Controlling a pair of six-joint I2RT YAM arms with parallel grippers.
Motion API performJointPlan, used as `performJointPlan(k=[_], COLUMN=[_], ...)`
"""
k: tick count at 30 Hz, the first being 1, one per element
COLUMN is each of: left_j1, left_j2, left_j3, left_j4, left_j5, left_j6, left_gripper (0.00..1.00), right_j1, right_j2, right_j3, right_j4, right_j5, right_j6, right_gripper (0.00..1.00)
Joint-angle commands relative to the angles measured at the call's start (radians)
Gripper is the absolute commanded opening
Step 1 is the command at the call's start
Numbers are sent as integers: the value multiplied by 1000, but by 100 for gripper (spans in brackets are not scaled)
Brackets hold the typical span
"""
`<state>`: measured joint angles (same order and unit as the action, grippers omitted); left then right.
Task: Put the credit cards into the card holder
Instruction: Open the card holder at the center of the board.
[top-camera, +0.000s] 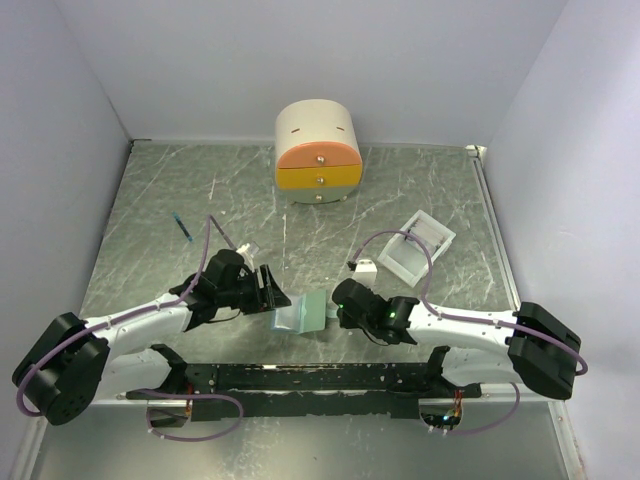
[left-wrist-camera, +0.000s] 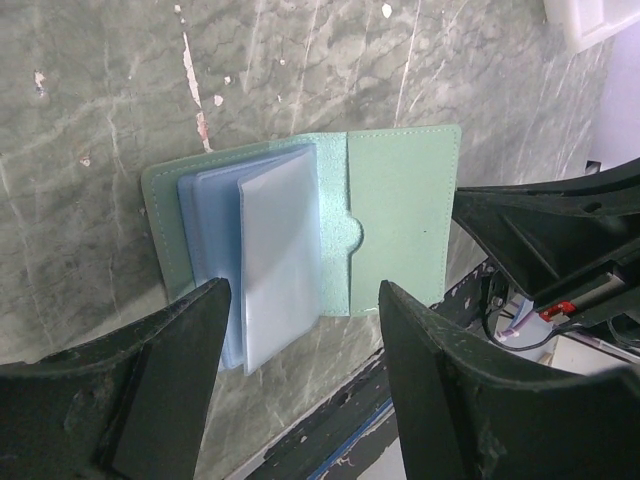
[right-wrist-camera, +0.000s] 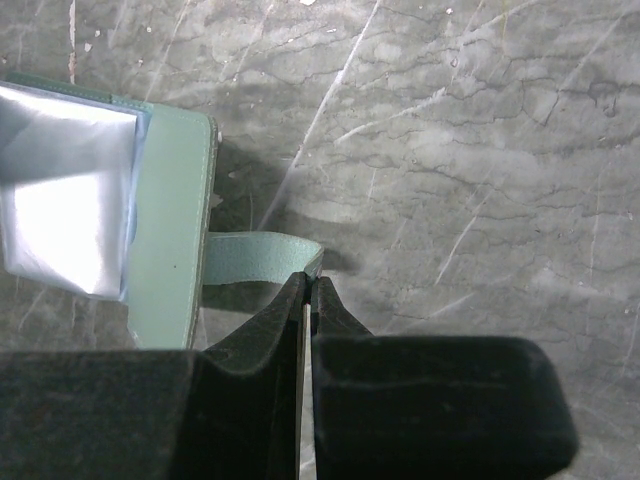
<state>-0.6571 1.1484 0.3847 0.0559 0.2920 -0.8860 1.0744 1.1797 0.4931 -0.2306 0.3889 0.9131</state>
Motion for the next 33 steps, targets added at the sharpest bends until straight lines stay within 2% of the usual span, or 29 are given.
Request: performJointPlan(k=[1,16,23,24,29,33], left_j1=[1,1,1,0,-1,-3], left_j2=[-10,7,18,19,9,11], left_j3=[8,-21,-31,-32,-29,-8], left_j4=[-1,90,176,195,267,260], left_j5=[-15,59,143,157,208,202], left_j6=[21,-24,-66,-78,-123,-111], left_gripper=[72,72,71,71,71,72], right_j1=[-2,-2,-2,-1,-1,-2], right_j2=[-23,-38,-49,-50,-92,-177], right_j3=[-11,-14,-15,-13,23,49], right_j4=[14,23,27,23,-36,-106], right_j5=[11,-4,-13,-18,-9,18], right_j6=[10,12,8,7,-3,-17], right_gripper=[0,0,0,2,31,41])
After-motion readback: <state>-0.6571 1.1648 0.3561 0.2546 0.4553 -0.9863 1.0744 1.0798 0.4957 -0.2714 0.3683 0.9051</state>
